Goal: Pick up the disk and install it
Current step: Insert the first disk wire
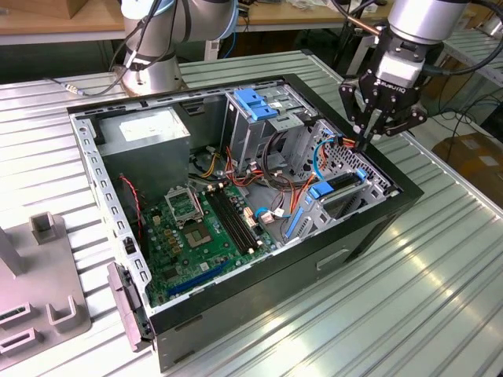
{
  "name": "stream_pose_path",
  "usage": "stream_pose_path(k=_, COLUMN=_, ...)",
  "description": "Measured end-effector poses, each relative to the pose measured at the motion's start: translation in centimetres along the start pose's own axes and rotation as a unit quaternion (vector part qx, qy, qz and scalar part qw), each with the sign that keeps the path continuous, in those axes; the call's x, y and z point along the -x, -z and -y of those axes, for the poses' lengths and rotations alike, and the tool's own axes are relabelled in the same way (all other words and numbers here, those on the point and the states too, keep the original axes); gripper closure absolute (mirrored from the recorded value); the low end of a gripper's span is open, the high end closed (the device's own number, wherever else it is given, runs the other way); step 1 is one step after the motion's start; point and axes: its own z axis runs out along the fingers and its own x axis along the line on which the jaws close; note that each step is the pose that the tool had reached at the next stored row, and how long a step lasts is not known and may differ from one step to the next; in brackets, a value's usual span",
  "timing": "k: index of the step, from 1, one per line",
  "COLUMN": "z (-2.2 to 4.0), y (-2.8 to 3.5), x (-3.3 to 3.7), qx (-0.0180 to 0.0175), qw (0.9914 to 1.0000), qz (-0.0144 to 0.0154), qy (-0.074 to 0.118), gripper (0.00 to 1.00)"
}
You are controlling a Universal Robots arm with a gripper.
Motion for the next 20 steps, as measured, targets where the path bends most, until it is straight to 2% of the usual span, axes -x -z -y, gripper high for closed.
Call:
stream_pose_path(k=3, z=-0.01, y=0.0, x=0.01, qx=0.0016, qw=0.99985, qz=-0.0003, qy=-0.018, gripper=0.83)
stream_pose_path(k=8, z=-0.16, y=0.02, x=0.1, qx=0.0039, qw=0.99903, qz=-0.0007, qy=-0.044, gripper=0.83)
stream_pose_path(k=12, z=-0.78, y=0.05, x=0.41, qx=0.004, qw=0.99901, qz=-0.0007, qy=-0.044, gripper=0.83)
stream_pose_path(k=14, z=-0.87, y=0.05, x=0.45, qx=0.0044, qw=0.99877, qz=-0.0007, qy=-0.049, gripper=0.83)
stream_pose_path(k=17, z=-0.88, y=0.04, x=0.46, qx=0.0064, qw=0.99739, qz=-0.0011, qy=-0.072, gripper=0.83)
stream_pose_path(k=20, z=-0.88, y=0.02, x=0.46, qx=0.009, qw=0.99488, qz=-0.0015, qy=-0.101, gripper=0.83)
